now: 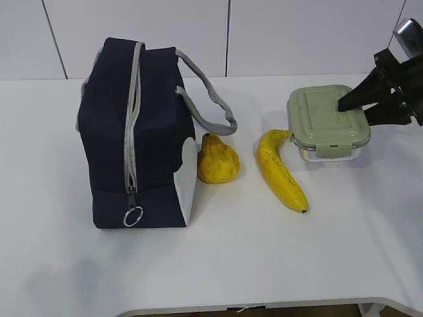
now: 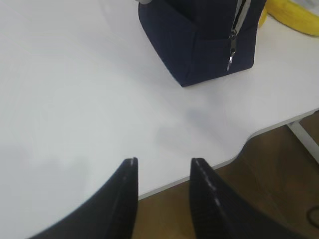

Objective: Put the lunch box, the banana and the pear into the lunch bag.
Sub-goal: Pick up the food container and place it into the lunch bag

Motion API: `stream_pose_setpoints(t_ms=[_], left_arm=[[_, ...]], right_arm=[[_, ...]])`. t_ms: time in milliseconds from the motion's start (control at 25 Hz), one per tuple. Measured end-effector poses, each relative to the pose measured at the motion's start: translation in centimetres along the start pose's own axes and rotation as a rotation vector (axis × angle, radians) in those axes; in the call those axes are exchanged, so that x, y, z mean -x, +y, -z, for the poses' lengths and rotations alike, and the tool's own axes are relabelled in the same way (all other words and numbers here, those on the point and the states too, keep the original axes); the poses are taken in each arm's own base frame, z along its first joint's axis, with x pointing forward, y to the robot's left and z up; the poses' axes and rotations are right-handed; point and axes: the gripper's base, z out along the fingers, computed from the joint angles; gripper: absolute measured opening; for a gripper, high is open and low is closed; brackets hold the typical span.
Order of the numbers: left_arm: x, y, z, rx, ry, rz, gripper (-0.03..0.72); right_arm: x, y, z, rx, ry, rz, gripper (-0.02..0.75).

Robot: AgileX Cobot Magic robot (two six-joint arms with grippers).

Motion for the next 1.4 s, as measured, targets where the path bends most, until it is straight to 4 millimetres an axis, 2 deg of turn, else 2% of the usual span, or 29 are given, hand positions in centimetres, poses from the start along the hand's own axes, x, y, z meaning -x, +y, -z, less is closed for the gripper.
stream_pose_setpoints(t_ms=[160,320,560,760,920,1120,1400], left_arm=[[0.9,-0.2,-0.3,-0.04,0.02,0.026,0.244],[3.2,-0.4,-0.5,-0.086,0.007,0.065,0.244],[6.8,-0.3,-3.0,-0.155,0.037,0.167,0.244],[9.9,0.1,-6.2,-0.192,0.068,0.263,0.303],[12.1,0.9,-9.7,-0.189,0.126,0.322,0.354],[14.6,1.5,-14.8,-0.243,0.222,0.358,0.363],[17.9,2.0,-19.5,-0.308,0.273,0.367,0.364]], right_arm=[[-0.1,1.4,0.3,0.008,-0.007,-0.016,0.38],[-0.1,3.6,1.4,0.035,-0.043,-0.001,0.38],[-0.1,7.0,2.4,0.13,-0.101,0.014,0.38],[-0.3,9.7,2.2,0.226,-0.12,0.021,0.38],[-0.3,11.4,1.7,0.28,-0.119,0.035,0.38],[-0.8,13.1,0.3,0.313,-0.081,0.061,0.38],[-1.6,14.8,-1.1,0.334,-0.033,0.099,0.38]])
